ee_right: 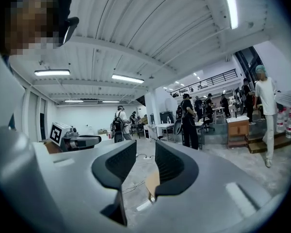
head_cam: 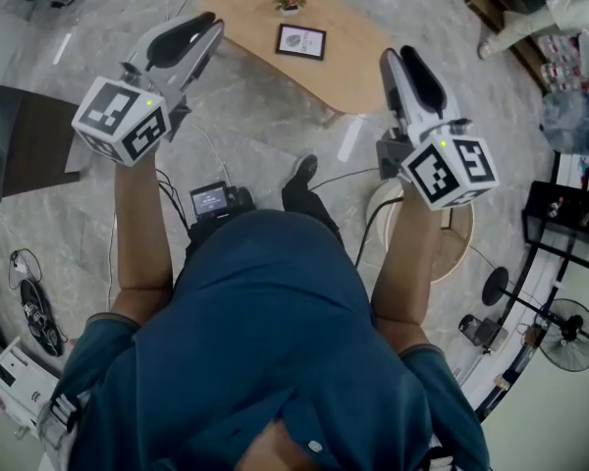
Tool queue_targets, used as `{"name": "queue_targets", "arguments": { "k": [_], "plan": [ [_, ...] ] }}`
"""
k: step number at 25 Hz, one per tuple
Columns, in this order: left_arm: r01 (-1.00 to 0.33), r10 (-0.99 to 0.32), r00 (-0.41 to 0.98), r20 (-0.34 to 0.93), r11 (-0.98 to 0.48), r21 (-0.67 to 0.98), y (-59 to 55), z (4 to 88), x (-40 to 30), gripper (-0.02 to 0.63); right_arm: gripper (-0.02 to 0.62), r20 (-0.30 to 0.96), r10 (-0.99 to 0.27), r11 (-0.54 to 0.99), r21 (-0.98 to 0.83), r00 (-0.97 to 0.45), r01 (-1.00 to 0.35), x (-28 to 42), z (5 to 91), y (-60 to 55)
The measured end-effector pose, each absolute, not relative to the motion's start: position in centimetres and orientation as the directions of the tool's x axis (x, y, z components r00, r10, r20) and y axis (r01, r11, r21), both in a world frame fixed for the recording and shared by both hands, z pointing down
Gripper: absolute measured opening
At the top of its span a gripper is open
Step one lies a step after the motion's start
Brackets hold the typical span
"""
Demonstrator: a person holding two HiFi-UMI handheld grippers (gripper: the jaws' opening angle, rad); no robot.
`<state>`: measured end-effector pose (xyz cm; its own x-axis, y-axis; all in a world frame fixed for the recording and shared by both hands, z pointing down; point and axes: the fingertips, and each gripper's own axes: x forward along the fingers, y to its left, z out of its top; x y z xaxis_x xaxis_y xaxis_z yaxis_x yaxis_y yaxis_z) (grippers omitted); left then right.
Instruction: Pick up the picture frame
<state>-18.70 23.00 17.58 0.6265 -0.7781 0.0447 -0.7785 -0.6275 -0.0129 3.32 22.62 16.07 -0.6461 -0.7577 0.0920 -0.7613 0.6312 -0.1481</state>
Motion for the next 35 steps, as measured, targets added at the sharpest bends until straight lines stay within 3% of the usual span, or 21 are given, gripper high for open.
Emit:
{"name": "queue_targets", "arguments": {
  "k": [19, 28, 35],
  "plan": [
    [-0.840, -0.833, 0.529, 0.163, -0.541, -0.037, 7.4, 20.1, -8.3, 0.060, 0.104, 0.074, -0.680, 0.701, -0.224, -0.729, -0.677, 13.4, 19.1, 2.7],
    [-0.850, -0.841, 0.508, 0.189, -0.524, -0.048, 3.4, 19.3, -1.8, 0.061, 0.104, 0.045, -0.660, 0.718, -0.260, -0.750, -0.646, 19.4, 18.8, -2.0],
    [-0.832, -0.816, 0.531, 0.226, -0.554, -0.045, -0.1, 20.3, -0.6, 0.061, 0.104, 0.040, -0.693, 0.679, -0.303, -0.720, -0.669, 21.5, 20.3, -5.0]
  ]
}}
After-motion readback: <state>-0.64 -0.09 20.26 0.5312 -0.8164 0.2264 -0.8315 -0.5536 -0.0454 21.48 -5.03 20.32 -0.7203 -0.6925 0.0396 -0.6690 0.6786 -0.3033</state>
